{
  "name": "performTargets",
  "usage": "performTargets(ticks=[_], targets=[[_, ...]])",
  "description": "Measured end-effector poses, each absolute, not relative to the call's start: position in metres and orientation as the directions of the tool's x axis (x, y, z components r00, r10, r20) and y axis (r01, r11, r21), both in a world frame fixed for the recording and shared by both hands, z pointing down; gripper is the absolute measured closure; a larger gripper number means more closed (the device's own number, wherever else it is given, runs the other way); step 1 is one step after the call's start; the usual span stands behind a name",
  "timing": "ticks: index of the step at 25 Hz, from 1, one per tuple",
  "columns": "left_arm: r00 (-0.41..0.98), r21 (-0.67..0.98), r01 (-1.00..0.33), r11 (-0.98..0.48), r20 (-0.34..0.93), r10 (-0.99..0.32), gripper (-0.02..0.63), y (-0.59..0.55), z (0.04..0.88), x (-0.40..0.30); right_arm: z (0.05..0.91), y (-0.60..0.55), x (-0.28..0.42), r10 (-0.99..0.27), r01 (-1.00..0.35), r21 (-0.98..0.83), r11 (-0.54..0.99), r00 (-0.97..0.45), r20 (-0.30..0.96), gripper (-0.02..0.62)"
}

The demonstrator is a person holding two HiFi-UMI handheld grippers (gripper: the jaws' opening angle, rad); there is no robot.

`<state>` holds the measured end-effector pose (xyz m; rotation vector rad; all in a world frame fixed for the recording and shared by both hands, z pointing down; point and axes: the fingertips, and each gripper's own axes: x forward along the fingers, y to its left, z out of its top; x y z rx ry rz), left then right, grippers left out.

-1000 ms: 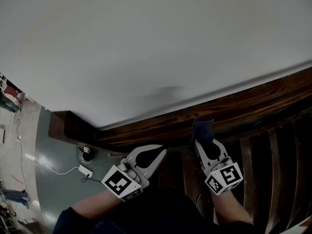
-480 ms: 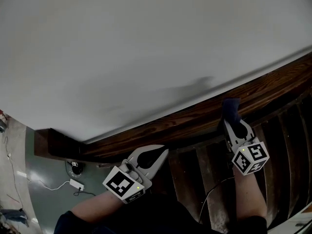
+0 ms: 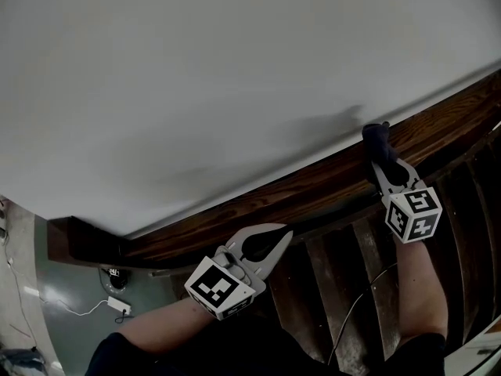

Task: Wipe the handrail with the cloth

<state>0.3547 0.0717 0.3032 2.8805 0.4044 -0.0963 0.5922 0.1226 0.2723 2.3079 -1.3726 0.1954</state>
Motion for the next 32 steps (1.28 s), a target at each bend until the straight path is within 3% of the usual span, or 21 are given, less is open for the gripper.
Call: performTargets(ticks=[8,17,25,32], targets=[[0.944,0.190,0.320,-0.928,-0.149,0.295,0.607,0.085,0.292,0.391,0.288,0.098,0.602,-0.716,-0.847,0.418,-0.328,0.512,0.476,0.517],[0.933,0.207,0.345,-0.915,-0.184,0.310,0.607,0.095,0.294,0.398,0.312,0.079,0.590,-0.668,-0.875,0.382,-0.297,0.476,0.571,0.517],[0.961,0.223,0.268,-0.937,-0.130,0.244,0.607,0.096,0.298,0.395,0.315,0.077,0.578,-0.691,-0.915,0.309,-0.259,0.399,0.603,0.517],[0.985,0.230,0.167,-0.959,-0.087,0.150,0.607,0.052,0.338,0.331,0.369,0.027,0.517,-0.667,-0.936,0.296,-0.188,0.343,0.661,0.515]])
